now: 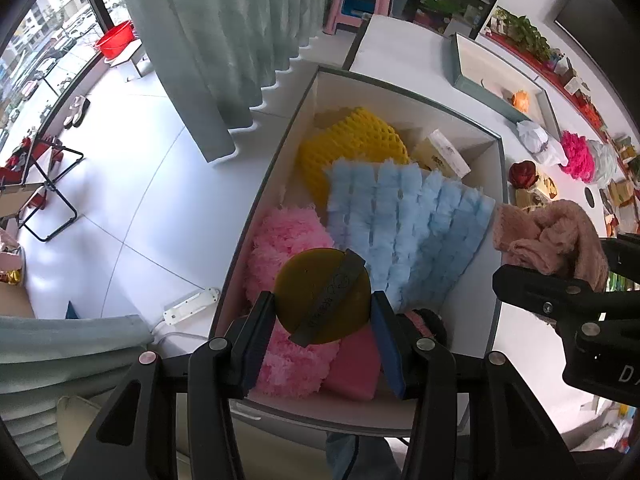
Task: Organize soft objects
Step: 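Lower the pad and mitten into the box and open both tools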
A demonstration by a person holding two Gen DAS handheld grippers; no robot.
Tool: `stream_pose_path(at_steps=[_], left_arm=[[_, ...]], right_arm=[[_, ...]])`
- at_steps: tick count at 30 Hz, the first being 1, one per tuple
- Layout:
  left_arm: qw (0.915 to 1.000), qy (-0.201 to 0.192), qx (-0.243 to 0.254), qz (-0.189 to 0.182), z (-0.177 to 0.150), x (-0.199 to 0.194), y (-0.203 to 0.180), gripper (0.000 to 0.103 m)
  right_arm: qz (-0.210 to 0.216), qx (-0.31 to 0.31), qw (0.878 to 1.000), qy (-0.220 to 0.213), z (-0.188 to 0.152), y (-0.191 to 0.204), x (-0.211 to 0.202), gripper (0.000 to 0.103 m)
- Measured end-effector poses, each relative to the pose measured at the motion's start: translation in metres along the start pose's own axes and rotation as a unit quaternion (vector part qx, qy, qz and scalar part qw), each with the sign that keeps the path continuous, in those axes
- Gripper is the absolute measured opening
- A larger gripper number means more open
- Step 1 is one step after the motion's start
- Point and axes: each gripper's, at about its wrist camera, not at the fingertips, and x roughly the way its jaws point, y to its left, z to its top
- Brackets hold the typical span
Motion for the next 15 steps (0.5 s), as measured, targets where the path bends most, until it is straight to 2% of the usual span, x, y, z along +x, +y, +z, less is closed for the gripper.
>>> stream_pose_path(at_steps=[15], left_arm=[[0.9998,0.019,0.003,-0.006,-0.002,0.012,-0.002,0.050]], right_arm=[[-0.005,0.005,1.000,0.018,0.005,0.001,0.015,0.061]])
